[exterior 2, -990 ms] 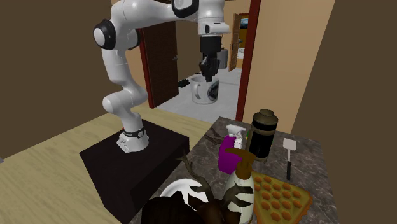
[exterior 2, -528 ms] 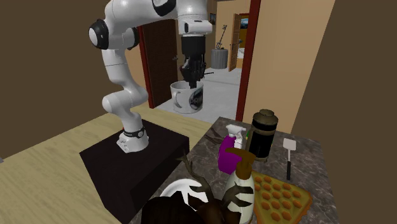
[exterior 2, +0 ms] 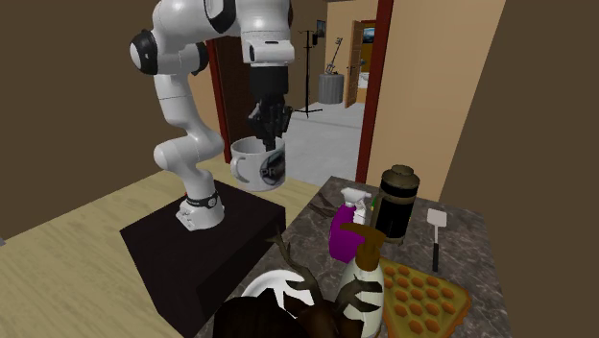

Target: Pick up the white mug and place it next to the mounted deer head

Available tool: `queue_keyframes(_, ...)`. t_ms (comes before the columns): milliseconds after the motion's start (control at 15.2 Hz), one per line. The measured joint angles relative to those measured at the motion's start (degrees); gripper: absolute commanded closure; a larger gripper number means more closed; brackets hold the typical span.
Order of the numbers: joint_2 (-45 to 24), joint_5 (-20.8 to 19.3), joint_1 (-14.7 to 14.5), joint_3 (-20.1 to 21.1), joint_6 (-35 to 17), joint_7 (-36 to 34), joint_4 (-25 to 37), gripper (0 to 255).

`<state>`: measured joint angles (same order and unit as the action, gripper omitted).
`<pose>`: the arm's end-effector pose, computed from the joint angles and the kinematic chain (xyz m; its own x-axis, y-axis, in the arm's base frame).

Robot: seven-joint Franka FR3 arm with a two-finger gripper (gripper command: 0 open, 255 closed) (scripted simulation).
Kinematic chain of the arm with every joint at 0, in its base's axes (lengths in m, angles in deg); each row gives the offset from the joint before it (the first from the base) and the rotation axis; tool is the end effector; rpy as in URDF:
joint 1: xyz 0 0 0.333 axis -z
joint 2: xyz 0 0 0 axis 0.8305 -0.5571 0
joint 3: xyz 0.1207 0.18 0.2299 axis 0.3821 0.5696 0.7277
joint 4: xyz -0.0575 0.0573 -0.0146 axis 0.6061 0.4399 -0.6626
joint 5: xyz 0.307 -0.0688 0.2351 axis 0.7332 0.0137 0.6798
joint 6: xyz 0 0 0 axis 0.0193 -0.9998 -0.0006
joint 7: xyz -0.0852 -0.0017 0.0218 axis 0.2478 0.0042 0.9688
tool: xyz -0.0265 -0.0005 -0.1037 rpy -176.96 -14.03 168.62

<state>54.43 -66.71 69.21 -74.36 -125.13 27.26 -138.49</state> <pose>0.4842 -0.1095 0.6475 0.9976 0.0494 0.0480 0.0469 -0.9975 0.0520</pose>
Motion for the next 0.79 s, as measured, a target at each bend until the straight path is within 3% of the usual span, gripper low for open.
queue_keyframes(792, 1.9, 0.0, 0.0, -0.1, -9.5, -0.2, -11.4, 255)
